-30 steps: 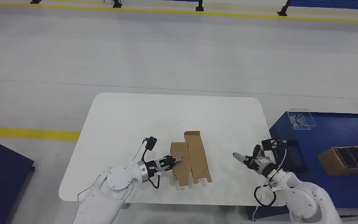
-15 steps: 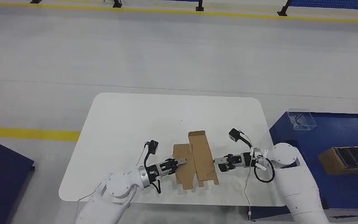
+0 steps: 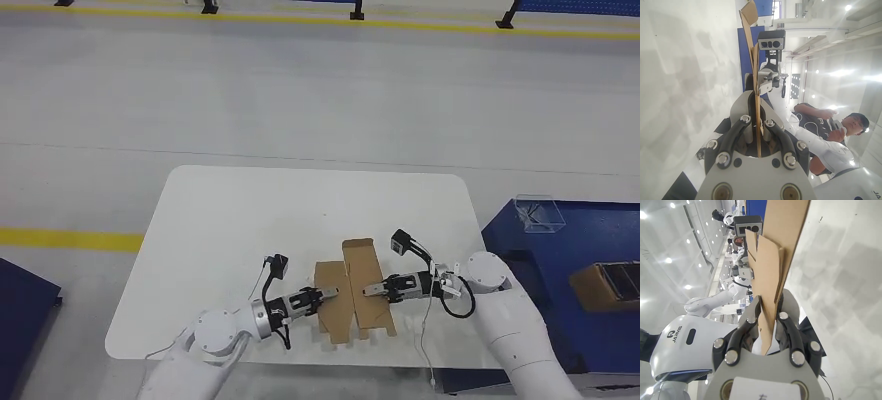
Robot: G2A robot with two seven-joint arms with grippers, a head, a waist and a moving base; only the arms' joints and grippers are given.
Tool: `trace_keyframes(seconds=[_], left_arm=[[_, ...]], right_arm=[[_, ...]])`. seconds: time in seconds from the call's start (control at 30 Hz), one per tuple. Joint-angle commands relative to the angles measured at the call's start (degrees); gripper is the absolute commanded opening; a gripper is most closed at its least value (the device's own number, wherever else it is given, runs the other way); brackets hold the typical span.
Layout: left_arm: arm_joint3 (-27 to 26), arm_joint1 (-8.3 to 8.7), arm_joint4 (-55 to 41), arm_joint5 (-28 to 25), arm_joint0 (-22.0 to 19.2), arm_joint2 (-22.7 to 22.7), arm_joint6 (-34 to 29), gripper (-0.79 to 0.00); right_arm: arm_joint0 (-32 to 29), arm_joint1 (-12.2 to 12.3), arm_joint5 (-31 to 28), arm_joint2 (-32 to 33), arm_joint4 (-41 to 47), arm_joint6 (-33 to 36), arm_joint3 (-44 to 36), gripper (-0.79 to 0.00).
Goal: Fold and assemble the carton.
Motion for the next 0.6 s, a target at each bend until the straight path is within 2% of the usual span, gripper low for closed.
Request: trace_keyframes(seconds=[0.0, 0.17, 0.4, 0.57], left_arm=[[0.4, 0.18, -2.0, -0.8, 0.2, -0.9, -1.6, 0.000], [1.2, 1.35, -5.1, -2.6, 1.2, -6.4, -4.3, 0.000], [0.8, 3.47, -5.7, -1.3, 4.8, -15.5, -4.6, 0.000], [1.9, 3.96, -1.8, 0.5, 5.1, -16.9, -1.9, 0.000]], right_arm=[[0.0, 0.0, 0.0, 0.0, 0.0, 0.0, 0.0, -0.785], [0.0, 0.0, 0.0, 0.0, 0.0, 0.0, 0.0, -0.785], [0.0, 0.0, 0.0, 0.0, 0.0, 0.0, 0.0, -0.785], [-3.0, 1.0, -4.4, 4.4, 2.6, -4.4, -7.1, -0.785]])
